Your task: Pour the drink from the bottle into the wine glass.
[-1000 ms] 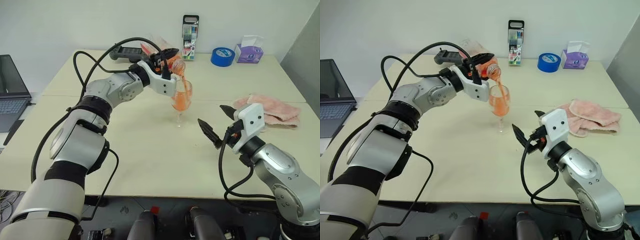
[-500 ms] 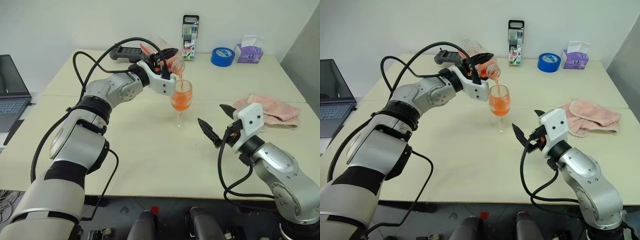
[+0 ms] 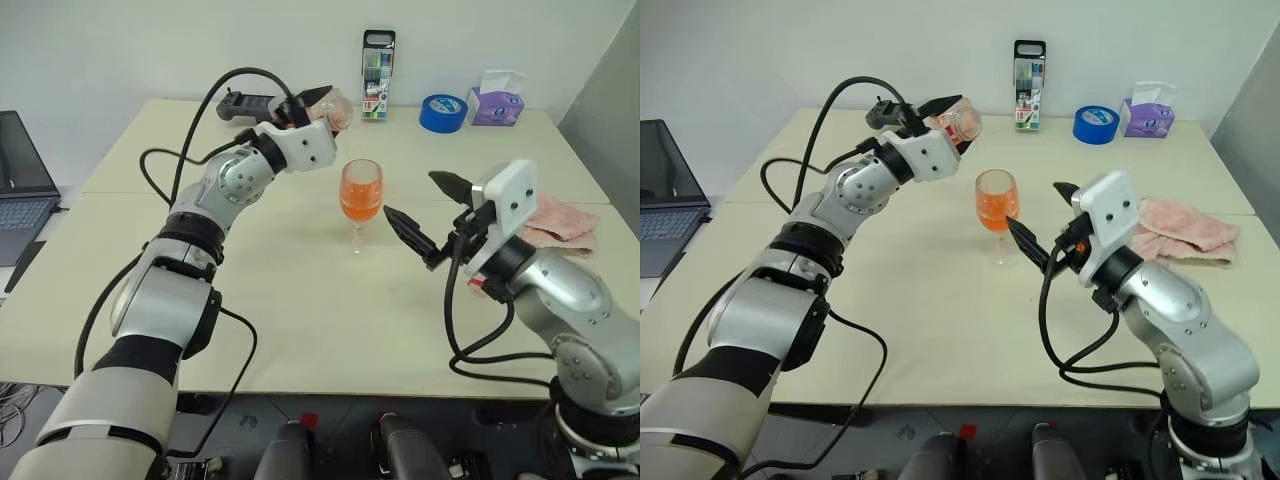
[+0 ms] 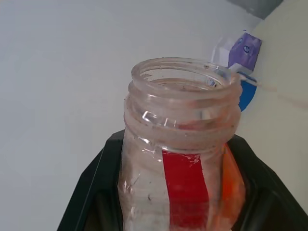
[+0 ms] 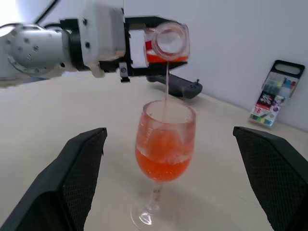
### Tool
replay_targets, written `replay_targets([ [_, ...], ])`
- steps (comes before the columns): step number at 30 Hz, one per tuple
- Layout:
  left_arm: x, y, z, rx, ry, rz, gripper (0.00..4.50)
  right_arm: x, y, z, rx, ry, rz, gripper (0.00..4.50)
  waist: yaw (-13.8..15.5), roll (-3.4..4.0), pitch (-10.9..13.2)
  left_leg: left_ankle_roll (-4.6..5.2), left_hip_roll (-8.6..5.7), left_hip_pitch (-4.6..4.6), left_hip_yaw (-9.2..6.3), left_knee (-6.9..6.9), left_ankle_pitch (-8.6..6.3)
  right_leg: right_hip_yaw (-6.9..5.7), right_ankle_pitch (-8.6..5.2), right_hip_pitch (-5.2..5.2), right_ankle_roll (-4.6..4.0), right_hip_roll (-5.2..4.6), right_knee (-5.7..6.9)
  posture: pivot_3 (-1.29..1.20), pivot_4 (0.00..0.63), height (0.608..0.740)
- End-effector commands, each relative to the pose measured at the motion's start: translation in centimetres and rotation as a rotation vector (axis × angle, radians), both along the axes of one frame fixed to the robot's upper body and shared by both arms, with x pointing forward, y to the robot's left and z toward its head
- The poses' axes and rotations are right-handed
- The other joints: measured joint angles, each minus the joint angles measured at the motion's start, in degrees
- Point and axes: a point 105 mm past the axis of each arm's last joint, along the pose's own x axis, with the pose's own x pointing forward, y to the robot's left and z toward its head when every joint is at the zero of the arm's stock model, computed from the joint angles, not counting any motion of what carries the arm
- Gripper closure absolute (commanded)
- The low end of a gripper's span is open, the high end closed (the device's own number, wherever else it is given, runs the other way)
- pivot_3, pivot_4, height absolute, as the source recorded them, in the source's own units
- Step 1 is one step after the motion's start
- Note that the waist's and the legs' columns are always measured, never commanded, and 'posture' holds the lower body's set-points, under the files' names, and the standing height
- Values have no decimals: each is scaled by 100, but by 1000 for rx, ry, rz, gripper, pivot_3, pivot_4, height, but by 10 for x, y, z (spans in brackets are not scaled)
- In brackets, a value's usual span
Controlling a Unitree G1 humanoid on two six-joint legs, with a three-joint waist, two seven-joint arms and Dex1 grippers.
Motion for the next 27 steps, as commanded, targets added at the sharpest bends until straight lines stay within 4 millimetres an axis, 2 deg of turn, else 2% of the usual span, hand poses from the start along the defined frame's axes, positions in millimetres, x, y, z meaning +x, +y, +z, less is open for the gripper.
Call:
replay_targets([
  [1, 2, 28, 25, -329, 107, -25, 2391, -2, 8, 24, -9, -16, 59, 0, -5, 0, 0, 0, 1, 0, -2, 0, 0, -2, 0, 1, 0, 0, 0, 0, 150, 740],
  [2, 6, 44, 21, -431, 176, -3, 2391, 2, 13, 28, -39, -8, 66, 0, -11, 0, 0, 0, 3, 0, -2, 1, 0, -3, 0, 0, 0, 0, 0, 0, 150, 740],
  [5, 11, 76, 6, -619, 304, 53, 2391, 13, 26, 35, -103, 6, 81, 0, -33, 3, -2, 1, 6, 3, -2, 2, 0, -2, 0, -1, 0, -2, 3, 0, 150, 740],
  [8, 8, 121, -25, -797, 454, 146, 2391, 19, 61, 45, -75, 19, 206, 0, -116, 7, -4, 2, 28, 10, 0, -1, 0, 3, 0, 0, 0, -9, 4, 0, 150, 740],
  [12, -2, 150, -54, -886, 564, 216, 2391, 38, 82, 35, -121, 67, 209, 0, -148, 3, -6, 1, 46, 14, -3, -6, 0, -6, 1, -1, -1, -9, 3, 0, 150, 740],
  [18, -8, 167, -66, -967, 593, 228, 2391, 40, 102, 31, -91, 125, 285, 0, -40, -2, -9, 0, 39, 9, -9, 3, 0, -7, 2, 0, -3, -15, 3, 0, 150, 740],
  [23, -9, 161, -77, -885, 612, 255, 2391, 40, 105, 27, -101, 135, 299, 0, -16, -3, -10, 0, 38, 10, -10, 3, 0, -4, 2, -2, -3, -19, 3, 0, 150, 740],
  [27, -9, 156, -78, -847, 604, 263, 2391, 40, 105, 25, -108, 138, 296, 0, -14, -3, -10, 0, 39, 14, -8, 0, 0, -3, 2, -1, -4, -20, 4, 0, 150, 740],
])
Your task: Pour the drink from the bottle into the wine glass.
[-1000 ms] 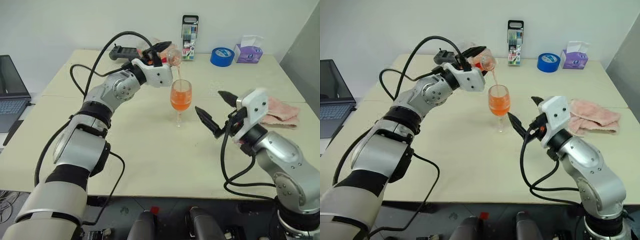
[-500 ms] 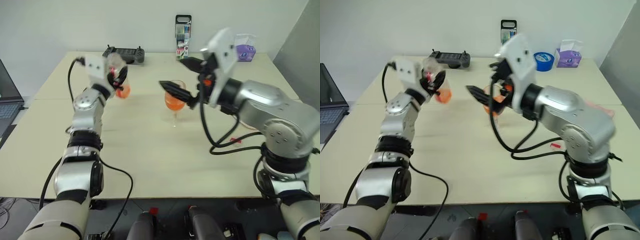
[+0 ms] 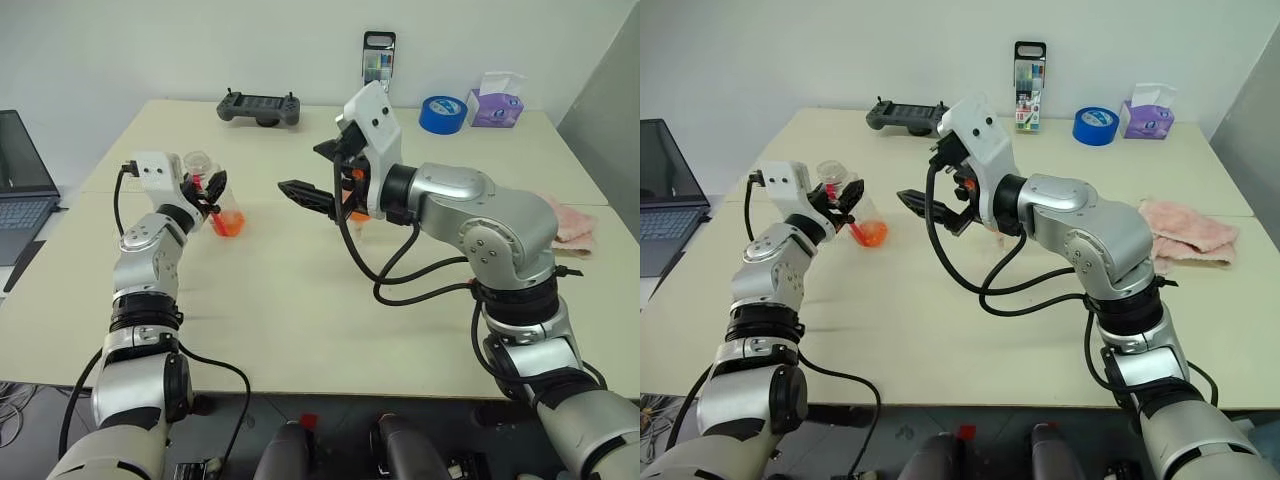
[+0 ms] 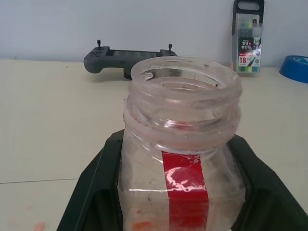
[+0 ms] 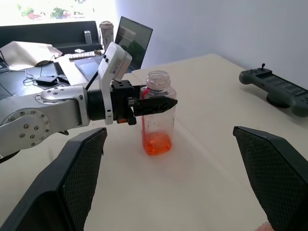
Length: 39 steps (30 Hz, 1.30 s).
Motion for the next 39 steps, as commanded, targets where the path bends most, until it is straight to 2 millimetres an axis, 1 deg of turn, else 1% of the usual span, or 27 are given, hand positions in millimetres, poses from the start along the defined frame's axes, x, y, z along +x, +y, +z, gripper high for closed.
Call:
replay_targets([
  [1, -1, -6, 15, 45, -53, -14, 2391, -5, 3, 12, 13, -60, 18, 0, 0, 0, 0, 0, 0, 0, 1, 0, 0, 0, 0, 0, 0, 0, 0, 0, 150, 740],
  [3, 1, -7, 17, 34, -51, -1, 1651, -5, 3, 11, 11, -60, 17, 0, 1, 0, 0, 0, 0, 0, 1, -1, 0, 0, 0, 0, 0, 0, 0, 0, 150, 740],
  [4, 2, -6, 17, 26, -48, 7, 1419, -6, 3, 10, 9, -60, 19, 0, 1, 0, 0, 0, 0, 0, 1, 0, 0, 0, 0, 0, 0, 0, 0, 0, 150, 740],
  [8, 2, 1, 15, 36, -35, 36, 140, -8, 4, 7, 4, -60, 31, 0, 0, 0, 0, 0, 2, 0, -1, -1, 0, 1, 0, -1, 0, 0, 0, 0, 150, 740],
  [9, 2, 1, 15, 41, -31, 34, 24, -9, 4, 7, 5, -61, 33, 0, 0, 0, 0, 0, 1, 0, 0, -1, 0, 1, 0, -1, 0, 0, 0, 0, 150, 740],
  [14, -1, 0, 10, 70, -13, 17, 24, -12, 5, 6, 7, -71, 48, 0, -1, 0, 0, 0, 1, 0, -1, -2, 0, 1, 0, -1, 0, 0, -1, 0, 150, 740],
  [16, -4, 4, 8, 84, -5, 34, 24, -12, 5, 7, 10, -86, 50, 0, -1, 0, 0, 0, 2, 0, -2, -3, 0, 1, 0, -1, 0, 0, -1, 0, 150, 740],
  [20, -15, 15, 1, 116, -6, 68, 24, -17, 5, 14, 40, -116, 79, 0, -2, 0, 0, 0, 5, 2, -4, -7, -1, 2, 0, -3, 0, 0, -2, 0, 150, 740],
  [21, -20, 19, 6, 85, -25, 63, 24, -18, 4, 17, 45, -124, 84, 0, -2, 0, 0, 0, 5, 2, -7, -8, 0, 2, 0, -3, 0, 0, -2, 0, 150, 740],
  [23, -33, 23, 22, 39, -79, 18, 24, -21, -2, 24, 57, -144, 89, 0, -3, 0, 0, -1, 8, 2, -12, -8, -1, 2, 0, -3, 0, 0, -3, 0, 150, 740],
  [26, -51, 19, 37, 76, -90, -82, 24, -23, -12, 35, 61, -168, 93, 0, -3, 0, 0, -2, 10, 0, -16, -9, -1, 0, 0, -4, 0, 0, -6, 0, 150, 740],
  [27, -58, 20, 47, 83, -95, -110, 24, -24, -17, 39, 61, -178, 89, 0, -4, 0, 0, -2, 9, 0, -17, -9, -1, 0, 0, -2, 0, 0, -6, 0, 150, 740],
  [29, -68, 22, 59, 160, -69, -159, 24, -24, -29, 44, 53, -192, 77, 0, -4, 0, 0, -2, 9, 1, -17, -9, -1, -1, 0, -1, 0, 0, -7, 0, 150, 740],
  [31, -76, 15, 71, 188, -50, -232, 24, -25, -41, 44, 39, -190, 65, 0, 3, 0, 1, -1, 8, 3, -17, -10, -1, -4, 0, 4, 0, 0, -12, 0, 150, 740],
  [32, -80, 8, 77, 193, -44, -283, 24, -25, -49, 43, 38, -177, 54, 0, 8, 1, 1, -1, 6, 6, -16, -10, -2, -1, -1, 6, 0, 0, -12, 0, 150, 740],
  [34, -88, -8, 88, 197, -37, -390, 24, -25, -70, 36, 30, -135, 25, 0, 23, 0, 1, -1, 4, 8, -12, -11, -2, -2, -1, 10, 0, -1, -15, 0, 150, 740],
  [36, -94, -19, 97, 196, -27, -474, 24, -28, -92, 24, -12, -105, -15, 0, 46, -3, 0, -1, 3, 7, -7, -9, -2, -10, -2, 18, 0, 0, -19, 0, 150, 740],
  [38, -100, -35, 104, 211, -17, -573, 24, -36, -114, 7, -75, -51, -38, 0, 45, -3, 1, 0, 1, 8, 7, -9, -2, -7, -2, 21, 0, 0, -20, 0, 150, 740],
  [39, -101, -40, 106, 219, -16, -600, 24, -41, -120, 1, -95, -31, -39, 0, 42, -3, 1, 0, 0, 7, 8, -9, -2, -7, -3, 19, 0, 1, -20, 0, 150, 740],
])
